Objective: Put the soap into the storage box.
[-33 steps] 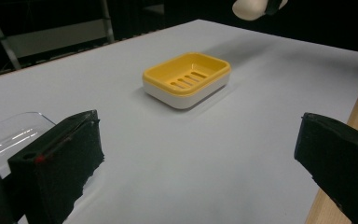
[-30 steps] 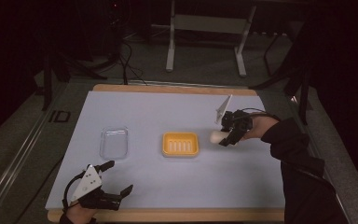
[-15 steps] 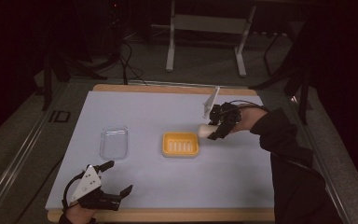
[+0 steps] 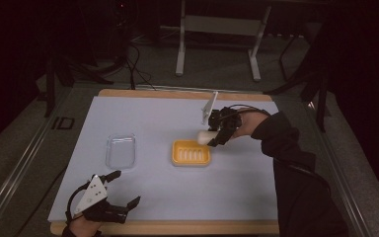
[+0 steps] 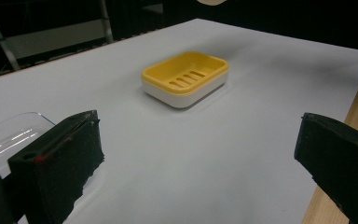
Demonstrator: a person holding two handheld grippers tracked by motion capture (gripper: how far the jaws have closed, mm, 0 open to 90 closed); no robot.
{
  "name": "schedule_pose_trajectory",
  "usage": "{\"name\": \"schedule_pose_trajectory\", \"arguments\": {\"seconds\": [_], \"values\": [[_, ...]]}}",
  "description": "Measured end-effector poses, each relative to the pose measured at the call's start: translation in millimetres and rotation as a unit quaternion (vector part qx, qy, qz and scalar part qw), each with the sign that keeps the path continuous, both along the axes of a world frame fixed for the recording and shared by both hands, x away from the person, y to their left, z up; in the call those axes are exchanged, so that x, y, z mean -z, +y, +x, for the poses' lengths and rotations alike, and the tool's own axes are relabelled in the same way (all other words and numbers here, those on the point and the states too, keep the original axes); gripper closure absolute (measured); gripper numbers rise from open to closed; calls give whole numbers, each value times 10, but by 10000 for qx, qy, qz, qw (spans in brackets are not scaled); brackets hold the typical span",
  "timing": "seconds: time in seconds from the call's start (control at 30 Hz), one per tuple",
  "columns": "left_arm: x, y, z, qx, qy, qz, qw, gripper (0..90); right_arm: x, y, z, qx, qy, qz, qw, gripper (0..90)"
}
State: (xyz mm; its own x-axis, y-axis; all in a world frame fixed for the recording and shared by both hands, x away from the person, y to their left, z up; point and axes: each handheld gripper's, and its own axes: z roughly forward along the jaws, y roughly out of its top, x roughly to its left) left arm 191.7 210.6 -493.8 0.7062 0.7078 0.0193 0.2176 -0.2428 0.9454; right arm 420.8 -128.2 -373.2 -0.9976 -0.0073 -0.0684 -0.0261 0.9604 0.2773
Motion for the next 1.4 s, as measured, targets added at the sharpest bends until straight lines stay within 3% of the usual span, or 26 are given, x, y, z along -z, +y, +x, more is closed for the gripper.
{"name": "schedule_pose_trajectory", "arguments": {"seconds": [0.5, 0.73, 0.97, 1.13, 1.4], "values": [[-4, 2, -8, 3, -24, -18, 10000, 12, 58, 308, -32, -360, -13, 184, 9992, 497], [-5, 4, -10, 10, -28, -21, 10000, 11, 105, 389, -42, -470, -50, 530, 9975, 497], [-6, 5, -10, 19, -33, -21, 10000, 11, 321, 411, -7, -508, -8, 843, 9951, 496], [-9, 8, -15, 30, -31, -26, 10000, 12, 519, 403, 10, -567, 30, 861, 9947, 497], [-8, 5, -17, 40, -30, -15, 10000, 11, 803, 332, 65, -389, 89, 971, 9945, 497]]}}
